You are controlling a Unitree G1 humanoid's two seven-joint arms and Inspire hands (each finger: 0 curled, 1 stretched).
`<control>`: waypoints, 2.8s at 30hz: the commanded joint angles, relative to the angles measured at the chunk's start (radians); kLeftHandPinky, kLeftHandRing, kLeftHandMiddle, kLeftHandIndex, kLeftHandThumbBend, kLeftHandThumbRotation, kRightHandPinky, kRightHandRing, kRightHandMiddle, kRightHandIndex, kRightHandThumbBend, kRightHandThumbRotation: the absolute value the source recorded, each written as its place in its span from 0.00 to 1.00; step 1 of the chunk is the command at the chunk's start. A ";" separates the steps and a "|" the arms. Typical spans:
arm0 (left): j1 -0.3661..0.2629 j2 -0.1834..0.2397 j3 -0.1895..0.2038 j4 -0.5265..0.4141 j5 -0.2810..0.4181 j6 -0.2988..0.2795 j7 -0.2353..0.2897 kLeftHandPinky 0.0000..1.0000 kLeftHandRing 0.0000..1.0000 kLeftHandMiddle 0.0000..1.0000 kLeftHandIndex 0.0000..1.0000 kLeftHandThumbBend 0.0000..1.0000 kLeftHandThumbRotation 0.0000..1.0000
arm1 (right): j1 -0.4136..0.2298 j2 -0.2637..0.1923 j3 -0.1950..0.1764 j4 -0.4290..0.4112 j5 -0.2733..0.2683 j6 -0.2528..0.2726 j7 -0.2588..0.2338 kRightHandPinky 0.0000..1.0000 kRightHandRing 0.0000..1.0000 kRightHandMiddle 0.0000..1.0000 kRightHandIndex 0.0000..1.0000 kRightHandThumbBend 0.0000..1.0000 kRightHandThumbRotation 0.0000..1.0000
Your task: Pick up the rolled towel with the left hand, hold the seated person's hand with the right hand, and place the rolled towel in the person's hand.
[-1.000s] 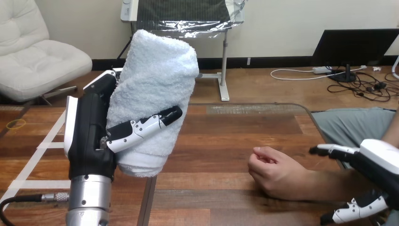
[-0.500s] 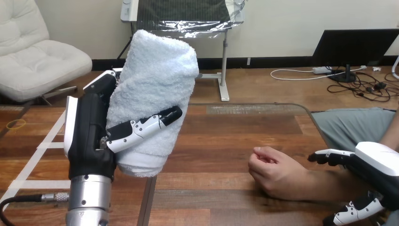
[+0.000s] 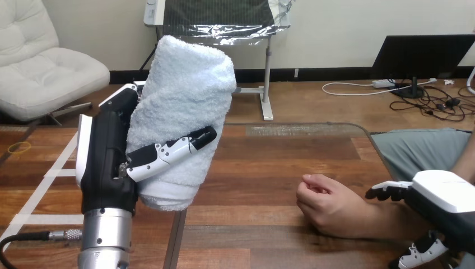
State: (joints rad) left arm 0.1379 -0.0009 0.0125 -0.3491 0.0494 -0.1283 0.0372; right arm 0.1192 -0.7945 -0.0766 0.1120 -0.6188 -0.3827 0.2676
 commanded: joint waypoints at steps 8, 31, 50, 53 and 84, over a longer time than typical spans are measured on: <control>-0.036 -0.004 0.001 -0.010 -0.013 -0.025 -0.001 0.18 0.23 0.30 0.36 0.48 0.00 | -0.075 0.010 0.083 0.077 -0.107 0.015 -0.134 0.73 0.75 0.76 0.76 1.00 0.06; -0.035 0.004 0.006 -0.013 -0.011 -0.025 -0.001 0.18 0.24 0.30 0.36 0.49 0.00 | -0.161 0.037 0.207 0.226 -0.198 0.074 -0.281 0.72 0.74 0.75 0.74 1.00 0.08; -0.028 0.008 0.007 -0.021 -0.011 -0.027 -0.003 0.19 0.24 0.30 0.36 0.49 0.00 | -0.236 0.043 0.297 0.290 -0.224 0.169 -0.251 0.74 0.74 0.75 0.76 1.00 0.12; -0.026 0.008 0.008 -0.022 -0.013 -0.027 -0.004 0.19 0.24 0.30 0.36 0.49 0.00 | -0.248 0.045 0.310 0.300 -0.227 0.189 -0.243 0.74 0.74 0.75 0.76 1.00 0.12; -0.032 0.016 0.029 -0.019 -0.034 -0.049 -0.011 0.18 0.23 0.29 0.36 0.48 0.00 | -0.318 0.039 0.368 0.351 -0.207 0.266 -0.098 0.61 0.72 0.73 0.73 1.00 0.18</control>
State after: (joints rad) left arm 0.1560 0.0142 0.0273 -0.3491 0.0388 -0.1391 0.0282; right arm -0.1922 -0.7837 0.2514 0.3954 -0.8256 -0.1389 0.1474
